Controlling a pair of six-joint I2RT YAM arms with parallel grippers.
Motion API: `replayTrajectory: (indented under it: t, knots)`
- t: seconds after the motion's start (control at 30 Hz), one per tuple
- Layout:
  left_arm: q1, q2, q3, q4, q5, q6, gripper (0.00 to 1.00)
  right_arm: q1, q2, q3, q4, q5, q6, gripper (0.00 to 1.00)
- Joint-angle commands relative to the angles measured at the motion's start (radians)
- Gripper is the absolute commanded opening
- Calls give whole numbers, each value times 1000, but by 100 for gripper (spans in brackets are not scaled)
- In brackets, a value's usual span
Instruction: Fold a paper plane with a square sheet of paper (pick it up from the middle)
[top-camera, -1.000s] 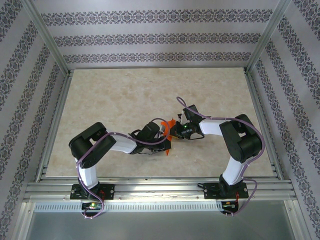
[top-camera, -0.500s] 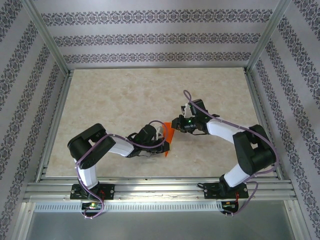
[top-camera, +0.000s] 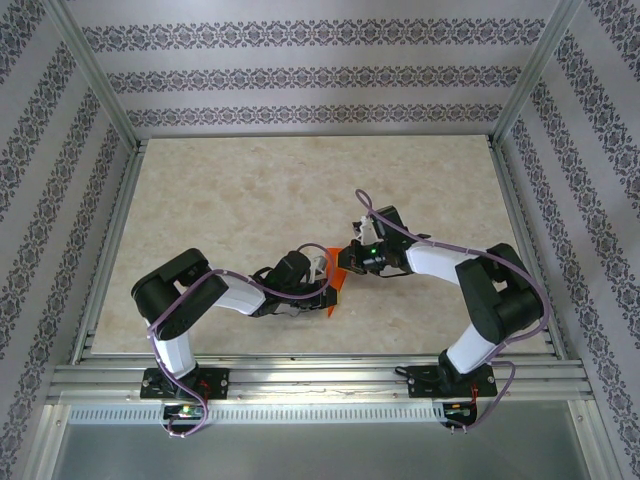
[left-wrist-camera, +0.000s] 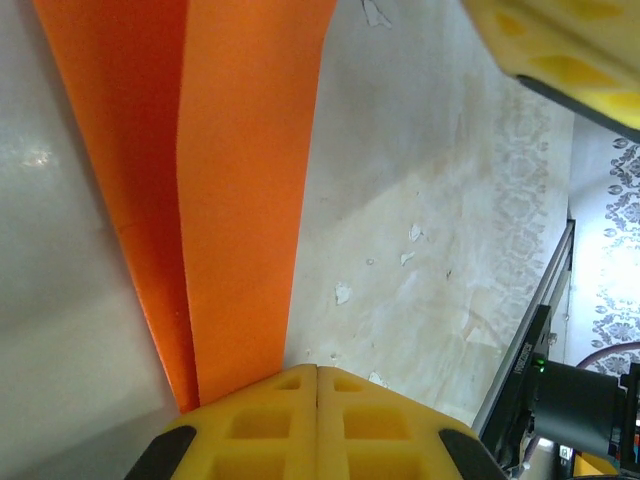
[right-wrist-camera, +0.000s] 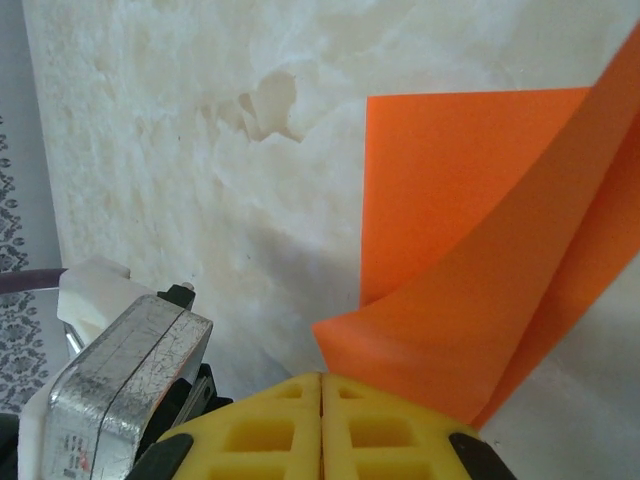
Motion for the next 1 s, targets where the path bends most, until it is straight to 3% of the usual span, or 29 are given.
replayTrajectory:
  t: [0.0,0.97]
  knots:
    - [-8,6,-44,-193,40,30,0,14,21,-9,18,-23,-48,8]
    - [-8,3,-48,-264,49,74,0,-109,213,98,13,20,-97,9]
